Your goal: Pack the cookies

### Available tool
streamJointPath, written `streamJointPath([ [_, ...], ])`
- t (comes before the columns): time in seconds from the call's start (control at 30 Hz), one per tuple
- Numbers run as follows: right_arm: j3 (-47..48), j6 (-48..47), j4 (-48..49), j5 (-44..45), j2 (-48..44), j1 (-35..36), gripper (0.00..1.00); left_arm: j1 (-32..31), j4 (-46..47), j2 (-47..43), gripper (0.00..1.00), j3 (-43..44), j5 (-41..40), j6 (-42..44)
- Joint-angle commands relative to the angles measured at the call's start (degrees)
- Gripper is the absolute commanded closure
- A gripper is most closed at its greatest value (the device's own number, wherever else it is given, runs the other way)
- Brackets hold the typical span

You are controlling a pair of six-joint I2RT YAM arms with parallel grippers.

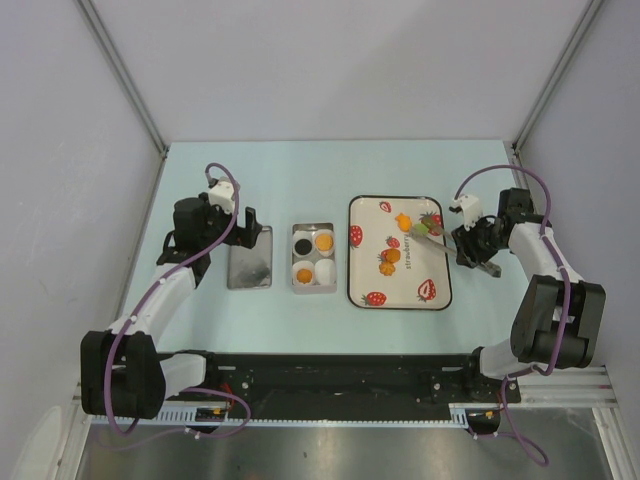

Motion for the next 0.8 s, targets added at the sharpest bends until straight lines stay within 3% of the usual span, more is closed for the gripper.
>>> streamJointPath([
  [0.0, 0.23, -0.75, -0.36, -1.29, -1.78, 0.2, 0.52, -0.36, 0.86, -0.71, 0.0, 1.85, 1.27, 1.03],
  [0.47, 0.14, -0.13, 0.0, -0.32, -3.02, 0.9, 0.62, -0.28, 0.95, -0.71, 0.0, 1.76, 1.19, 1.03],
  [0.77, 0.23, 1.27, -0.09, -1.46, -6.79, 1.16, 0.76, -0.36, 1.03, -0.53, 0.0, 1.76, 1.1, 1.12],
])
